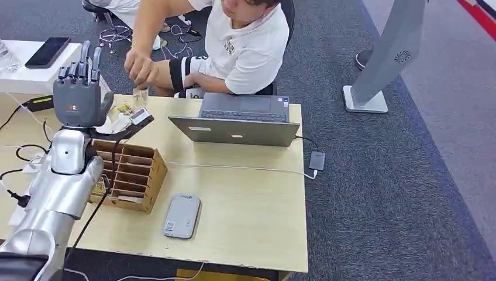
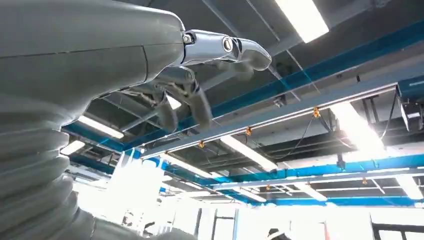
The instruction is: Pass the card to the sensor for recognition and then transmit it.
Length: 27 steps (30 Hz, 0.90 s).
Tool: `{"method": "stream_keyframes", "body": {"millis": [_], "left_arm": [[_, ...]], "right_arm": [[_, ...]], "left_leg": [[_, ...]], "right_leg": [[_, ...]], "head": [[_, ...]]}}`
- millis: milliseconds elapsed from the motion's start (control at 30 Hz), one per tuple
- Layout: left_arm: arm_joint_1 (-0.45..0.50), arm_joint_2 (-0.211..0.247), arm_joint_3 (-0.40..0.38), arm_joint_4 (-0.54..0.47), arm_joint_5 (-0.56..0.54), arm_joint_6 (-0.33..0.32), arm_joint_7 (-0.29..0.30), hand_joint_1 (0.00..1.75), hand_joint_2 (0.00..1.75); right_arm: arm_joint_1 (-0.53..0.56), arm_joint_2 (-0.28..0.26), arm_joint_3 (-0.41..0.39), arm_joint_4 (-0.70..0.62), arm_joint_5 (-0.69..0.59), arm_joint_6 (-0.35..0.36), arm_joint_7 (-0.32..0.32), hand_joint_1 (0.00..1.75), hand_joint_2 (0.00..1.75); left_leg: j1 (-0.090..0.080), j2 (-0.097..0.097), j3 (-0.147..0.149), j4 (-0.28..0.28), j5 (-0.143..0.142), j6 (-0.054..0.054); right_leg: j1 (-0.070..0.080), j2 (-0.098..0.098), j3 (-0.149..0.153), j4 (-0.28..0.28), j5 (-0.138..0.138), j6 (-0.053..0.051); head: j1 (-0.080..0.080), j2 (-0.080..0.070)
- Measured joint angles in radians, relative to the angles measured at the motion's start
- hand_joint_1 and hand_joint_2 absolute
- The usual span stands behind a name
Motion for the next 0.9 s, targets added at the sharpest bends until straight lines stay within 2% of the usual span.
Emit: {"method": "stream_keyframes", "body": {"millis": [100, 200, 333, 433, 500, 567, 633, 733, 800, 867, 900], "left_arm": [[0.010, -0.003, 0.000, -0.002, 0.041, 0.002, -0.021, 0.00, 1.75], [0.063, -0.009, 0.000, -0.074, 0.123, -0.023, -0.062, 0.00, 1.75], [0.176, -0.018, -0.001, -0.259, 0.169, -0.109, -0.073, 0.00, 1.75], [0.292, -0.019, -0.012, -0.418, 0.178, -0.126, -0.095, 0.00, 1.75], [0.418, -0.011, -0.033, -0.556, 0.137, -0.127, -0.102, 0.00, 1.75], [0.552, 0.026, -0.055, -0.678, 0.047, -0.171, -0.061, 0.00, 1.75], [0.663, 0.086, -0.059, -0.760, 0.031, -0.200, -0.030, 0.00, 1.75], [0.768, 0.145, -0.059, -0.854, 0.029, -0.212, -0.035, 0.00, 1.75], [0.806, 0.169, -0.059, -0.894, 0.036, -0.250, -0.046, 0.00, 1.75], [0.835, 0.194, -0.059, -0.919, 0.060, -0.339, -0.047, 0.00, 1.75], [0.853, 0.214, -0.059, -0.932, 0.089, -0.444, -0.034, 0.00, 1.75]], "right_arm": [[0.001, 0.000, 0.000, 0.000, -0.005, -0.006, 0.000, 0.00, 1.75], [0.007, 0.000, 0.000, 0.000, -0.019, -0.024, -0.003, 0.00, 1.75], [0.018, 0.000, -0.001, 0.001, -0.045, -0.050, -0.009, 0.00, 1.75], [0.022, 0.000, -0.003, 0.002, -0.056, -0.066, -0.009, 0.00, 1.75], [0.027, 0.000, -0.011, 0.002, -0.074, -0.081, -0.013, 0.00, 1.75], [0.030, 0.001, -0.021, 0.002, -0.086, -0.090, -0.016, 0.00, 1.75], [0.032, 0.001, -0.029, 0.003, -0.089, -0.092, -0.015, 0.00, 1.75], [0.032, 0.002, -0.039, 0.005, -0.090, -0.092, -0.014, 0.00, 1.75], [0.031, 0.002, -0.045, 0.005, -0.092, -0.093, -0.014, 0.00, 1.75], [0.031, 0.003, -0.052, 0.005, -0.097, -0.096, -0.014, 0.00, 1.75], [0.032, 0.003, -0.054, 0.005, -0.102, -0.096, -0.014, 0.00, 1.75]], "left_leg": [[0.000, 0.000, 0.000, 0.000, 0.000, 0.000], [0.000, 0.001, 0.000, 0.000, 0.000, 0.000], [0.000, 0.001, 0.000, 0.000, -0.001, 0.000], [0.000, 0.003, 0.000, 0.000, -0.003, 0.000], [-0.001, 0.006, 0.001, 0.000, -0.005, 0.000], [-0.001, 0.007, 0.001, 0.000, -0.006, 0.001], [-0.001, 0.007, 0.001, 0.000, -0.007, 0.000], [0.000, 0.004, 0.001, 0.000, -0.007, 0.000], [0.000, 0.002, 0.001, -0.001, -0.007, 0.000], [0.000, 0.002, 0.001, -0.001, -0.007, 0.000], [0.000, 0.002, 0.002, -0.001, -0.007, 0.000]], "right_leg": [[0.000, 0.000, 0.000, 0.000, 0.000, 0.000], [0.000, 0.001, 0.000, 0.000, 0.000, 0.000], [0.000, 0.001, 0.000, 0.000, -0.001, 0.001], [0.000, 0.002, 0.000, 0.000, -0.002, 0.001], [-0.001, 0.005, 0.000, 0.000, -0.003, 0.001], [-0.001, 0.007, 0.000, -0.001, -0.004, 0.001], [0.000, 0.007, -0.002, -0.001, -0.005, 0.000], [0.000, 0.003, -0.002, -0.001, -0.008, 0.001], [0.000, 0.001, -0.001, 0.000, -0.008, 0.001], [0.000, 0.001, 0.001, 0.000, -0.008, 0.001], [0.000, 0.001, 0.002, 0.000, -0.008, 0.001]], "head": [[0.001, 0.000], [0.000, 0.000], [0.000, 0.000], [0.001, 0.000], [0.000, 0.000], [0.001, 0.000], [0.000, 0.000], [0.000, 0.000], [0.000, 0.000], [0.000, 0.000], [0.000, 0.000]]}}
